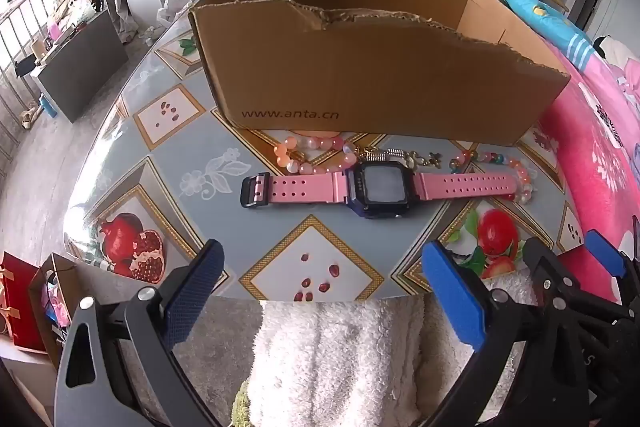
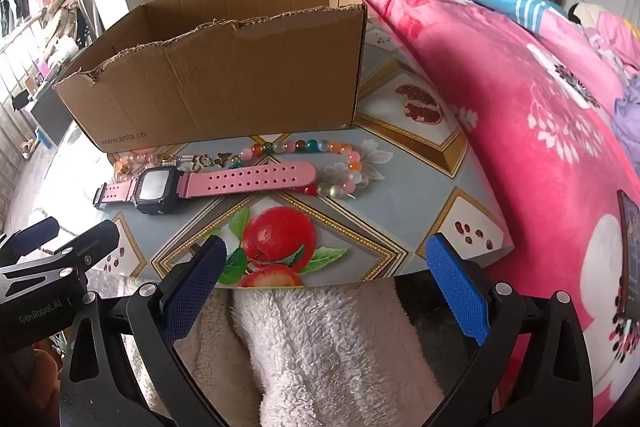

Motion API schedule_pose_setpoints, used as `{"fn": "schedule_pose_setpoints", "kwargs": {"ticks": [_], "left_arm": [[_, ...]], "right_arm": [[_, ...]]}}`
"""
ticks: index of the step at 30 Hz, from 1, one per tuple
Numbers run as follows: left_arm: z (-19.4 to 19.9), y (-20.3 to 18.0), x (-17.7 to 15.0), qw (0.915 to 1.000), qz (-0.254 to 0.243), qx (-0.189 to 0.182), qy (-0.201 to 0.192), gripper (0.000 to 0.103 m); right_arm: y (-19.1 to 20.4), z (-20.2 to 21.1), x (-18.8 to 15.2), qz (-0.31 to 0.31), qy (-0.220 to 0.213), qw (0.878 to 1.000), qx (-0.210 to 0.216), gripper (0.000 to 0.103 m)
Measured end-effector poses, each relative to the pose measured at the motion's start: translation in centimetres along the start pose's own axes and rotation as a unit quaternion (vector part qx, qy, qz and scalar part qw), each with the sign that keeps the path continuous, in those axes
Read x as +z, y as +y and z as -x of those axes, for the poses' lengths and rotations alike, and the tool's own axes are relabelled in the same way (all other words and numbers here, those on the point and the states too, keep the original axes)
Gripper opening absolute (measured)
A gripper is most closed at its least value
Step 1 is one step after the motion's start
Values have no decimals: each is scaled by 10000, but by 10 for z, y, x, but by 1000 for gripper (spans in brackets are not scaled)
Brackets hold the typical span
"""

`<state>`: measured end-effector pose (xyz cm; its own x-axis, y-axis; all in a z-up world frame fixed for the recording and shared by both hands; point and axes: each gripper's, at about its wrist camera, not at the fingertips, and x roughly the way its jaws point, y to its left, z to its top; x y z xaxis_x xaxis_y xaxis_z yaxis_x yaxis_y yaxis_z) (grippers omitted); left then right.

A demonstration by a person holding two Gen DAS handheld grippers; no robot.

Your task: Organize jewelry

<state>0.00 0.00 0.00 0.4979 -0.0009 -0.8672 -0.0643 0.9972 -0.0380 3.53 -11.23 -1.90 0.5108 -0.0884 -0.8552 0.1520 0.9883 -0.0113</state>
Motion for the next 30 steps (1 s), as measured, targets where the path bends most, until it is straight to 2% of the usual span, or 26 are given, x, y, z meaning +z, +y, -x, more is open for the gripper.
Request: {"fn": "schedule_pose_setpoints", "kwargs": {"ticks": [30], "left_arm": [[-3,3,0,10000,2,25,16,97]], "right_arm": [[0,1,2,13,-25,10000,-26,96]]}}
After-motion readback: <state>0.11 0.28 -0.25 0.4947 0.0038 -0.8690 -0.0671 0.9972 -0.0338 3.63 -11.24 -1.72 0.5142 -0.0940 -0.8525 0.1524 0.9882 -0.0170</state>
